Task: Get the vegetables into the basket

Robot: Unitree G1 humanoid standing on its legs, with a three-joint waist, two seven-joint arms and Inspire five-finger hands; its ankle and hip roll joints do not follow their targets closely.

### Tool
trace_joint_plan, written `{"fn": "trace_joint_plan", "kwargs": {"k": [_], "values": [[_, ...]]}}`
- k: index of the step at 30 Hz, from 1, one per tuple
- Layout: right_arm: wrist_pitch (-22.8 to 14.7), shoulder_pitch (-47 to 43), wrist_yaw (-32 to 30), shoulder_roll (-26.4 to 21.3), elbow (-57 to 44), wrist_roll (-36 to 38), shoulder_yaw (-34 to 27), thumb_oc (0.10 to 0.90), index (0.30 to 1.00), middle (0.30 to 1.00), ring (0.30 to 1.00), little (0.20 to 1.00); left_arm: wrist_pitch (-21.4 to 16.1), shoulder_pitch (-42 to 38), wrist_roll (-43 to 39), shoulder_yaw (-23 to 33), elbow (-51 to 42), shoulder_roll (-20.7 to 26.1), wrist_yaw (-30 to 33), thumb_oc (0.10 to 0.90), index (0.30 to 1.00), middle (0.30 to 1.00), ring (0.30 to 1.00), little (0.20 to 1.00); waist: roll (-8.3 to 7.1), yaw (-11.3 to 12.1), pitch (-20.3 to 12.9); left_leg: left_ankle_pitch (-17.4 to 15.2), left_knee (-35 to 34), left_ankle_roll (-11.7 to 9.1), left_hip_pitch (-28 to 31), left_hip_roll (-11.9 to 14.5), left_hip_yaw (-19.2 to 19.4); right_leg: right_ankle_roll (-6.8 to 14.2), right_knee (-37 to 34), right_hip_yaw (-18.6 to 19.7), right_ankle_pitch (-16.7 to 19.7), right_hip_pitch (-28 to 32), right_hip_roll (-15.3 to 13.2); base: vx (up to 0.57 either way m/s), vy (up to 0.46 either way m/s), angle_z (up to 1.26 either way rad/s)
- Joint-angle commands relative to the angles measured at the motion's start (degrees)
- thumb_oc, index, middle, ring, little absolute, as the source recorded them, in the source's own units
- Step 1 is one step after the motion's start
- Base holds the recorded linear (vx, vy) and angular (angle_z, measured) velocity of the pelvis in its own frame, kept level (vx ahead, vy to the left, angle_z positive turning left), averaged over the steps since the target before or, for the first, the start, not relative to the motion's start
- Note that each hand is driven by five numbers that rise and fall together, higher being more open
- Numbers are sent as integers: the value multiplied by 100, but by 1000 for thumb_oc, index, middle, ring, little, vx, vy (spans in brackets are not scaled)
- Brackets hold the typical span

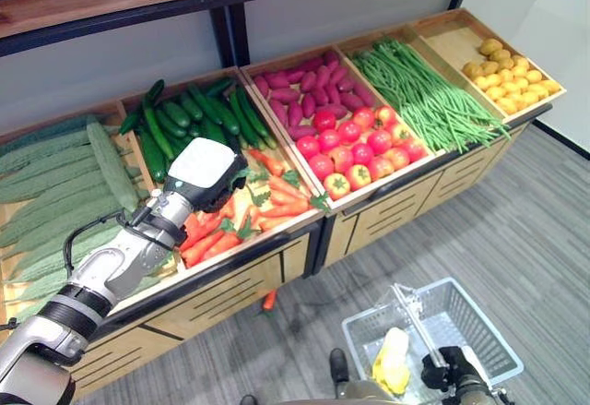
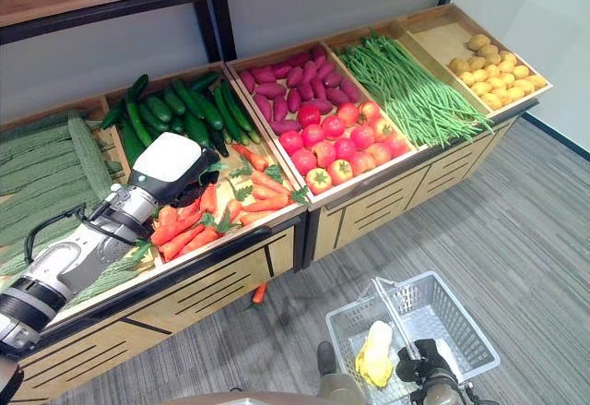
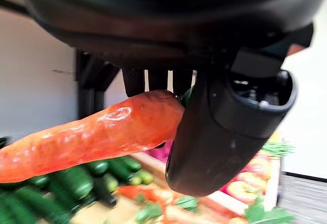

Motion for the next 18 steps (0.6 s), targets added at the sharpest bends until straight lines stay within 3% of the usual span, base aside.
{"fn": "trace_joint_plan", "kwargs": {"k": [1,2,5,6,9,11,12,15,18], "values": [[-314,-75,-95,-323,-166,-8,-226,400,300,300,300,300,-243,-802,-351,256,-590,458,140,400,300,300,300,300,-238,-119,-119,-396,531,282,-346,-224,-215,800,315,-135,-186,153,-828,-50,175,-10],[-314,-72,-95,-319,-168,-9,-229,400,300,300,300,300,-242,-806,-354,252,-594,461,136,400,300,300,300,300,-246,-112,-122,-393,529,288,-348,-233,-209,806,317,-126,-184,146,-835,-84,227,-6],[-262,-36,-46,-326,-128,-138,-207,400,300,300,300,300,-414,-892,-393,141,-995,542,26,400,300,300,300,300,-327,-173,-61,-361,396,375,-374,-430,-84,950,309,32,425,-142,-986,-110,172,-7],[-251,-61,-68,-332,-161,-137,-213,400,300,300,300,300,-445,-907,-407,135,-1051,558,18,400,300,300,300,300,-319,-134,-35,-336,403,397,-425,-438,-21,950,323,-33,423,-227,-1003,-153,132,-33],[-252,-127,-95,-312,-173,-101,-220,400,300,300,300,300,-462,-937,-398,128,-1156,613,24,400,300,300,300,300,-267,-41,-8,-312,413,448,-519,-411,109,873,585,-324,227,-319,-1009,-116,85,-85],[-277,-150,-118,-294,-155,-110,-177,400,300,300,300,300,-483,-888,-451,214,-1364,713,-40,400,300,300,300,300,-170,83,10,-288,448,484,-585,-318,216,724,1151,-890,-297,-164,-943,-133,100,-57],[-278,-155,-118,-294,-156,-110,-176,400,300,300,300,300,-480,-881,-454,226,-1373,717,-45,400,300,300,300,300,-177,78,7,-264,451,482,-606,-322,218,715,1154,-889,-283,-184,-946,-80,42,-46],[-316,-173,-124,-317,-191,-143,-129,400,300,300,300,300,-528,-897,-459,286,-1569,874,-123,400,300,300,300,300,-107,208,-38,-242,547,525,-712,-251,374,581,1799,-1215,-794,11,-844,-103,31,-30],[-313,-220,-142,-298,-143,-148,-101,400,300,300,300,300,-555,-870,-469,286,-1608,915,-159,400,300,300,300,300,-118,255,-73,-199,537,508,-735,-253,431,548,1771,-1237,-805,29,-797,-22,-44,-19]]}}
